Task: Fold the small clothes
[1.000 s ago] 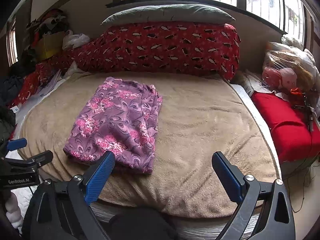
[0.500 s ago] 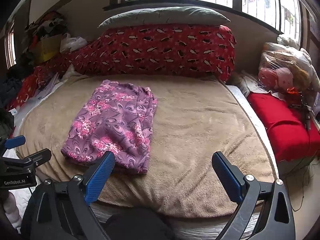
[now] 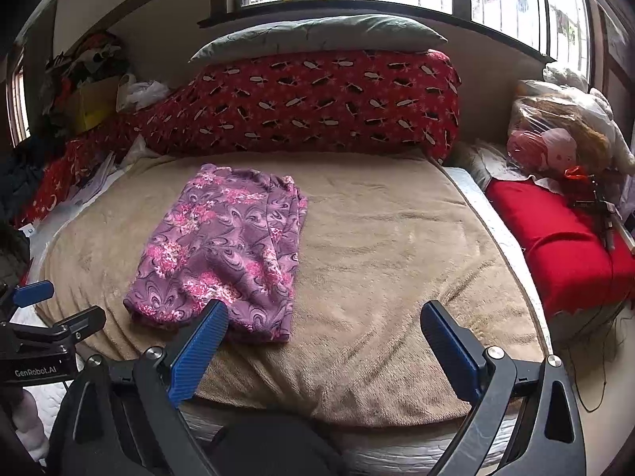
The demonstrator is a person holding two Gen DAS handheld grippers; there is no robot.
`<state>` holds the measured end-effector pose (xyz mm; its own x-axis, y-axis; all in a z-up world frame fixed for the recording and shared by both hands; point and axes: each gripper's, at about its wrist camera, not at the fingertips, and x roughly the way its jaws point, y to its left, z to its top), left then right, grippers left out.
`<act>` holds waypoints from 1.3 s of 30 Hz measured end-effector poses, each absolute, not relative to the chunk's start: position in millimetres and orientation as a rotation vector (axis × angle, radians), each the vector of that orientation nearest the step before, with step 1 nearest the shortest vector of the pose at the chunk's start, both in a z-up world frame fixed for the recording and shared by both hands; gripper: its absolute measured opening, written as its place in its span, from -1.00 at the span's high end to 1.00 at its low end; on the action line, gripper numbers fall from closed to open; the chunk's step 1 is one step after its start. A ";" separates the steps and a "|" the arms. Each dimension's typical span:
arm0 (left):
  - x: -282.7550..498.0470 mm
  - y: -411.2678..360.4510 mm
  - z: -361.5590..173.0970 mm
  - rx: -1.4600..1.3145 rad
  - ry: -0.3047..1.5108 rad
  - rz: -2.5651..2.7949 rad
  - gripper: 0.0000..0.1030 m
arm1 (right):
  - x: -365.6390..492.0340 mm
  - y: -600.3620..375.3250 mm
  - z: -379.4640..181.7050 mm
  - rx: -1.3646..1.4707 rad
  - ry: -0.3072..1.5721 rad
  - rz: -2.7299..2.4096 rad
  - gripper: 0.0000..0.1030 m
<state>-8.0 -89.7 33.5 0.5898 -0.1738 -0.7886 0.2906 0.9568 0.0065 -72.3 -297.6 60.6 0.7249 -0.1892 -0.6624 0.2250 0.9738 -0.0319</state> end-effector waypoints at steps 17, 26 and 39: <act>-10.7 -90.6 35.7 0.143 0.900 -0.286 -1.00 | -74.4 -301.4 61.0 0.073 0.723 -0.229 -0.92; -10.9 -90.7 35.6 0.140 0.904 -0.286 -1.00 | -74.6 -301.1 61.8 0.074 0.716 -0.227 -0.91; -11.0 -90.4 35.5 0.137 0.906 -0.289 -1.00 | -76.6 -298.5 63.3 0.075 0.705 -0.213 -0.92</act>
<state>-11.0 -90.4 35.5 0.5818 -0.1890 -0.7910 0.3038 0.9527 -0.0042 -76.6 -298.5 63.3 0.7409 -0.1690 -0.6500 0.2198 0.9755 -0.0032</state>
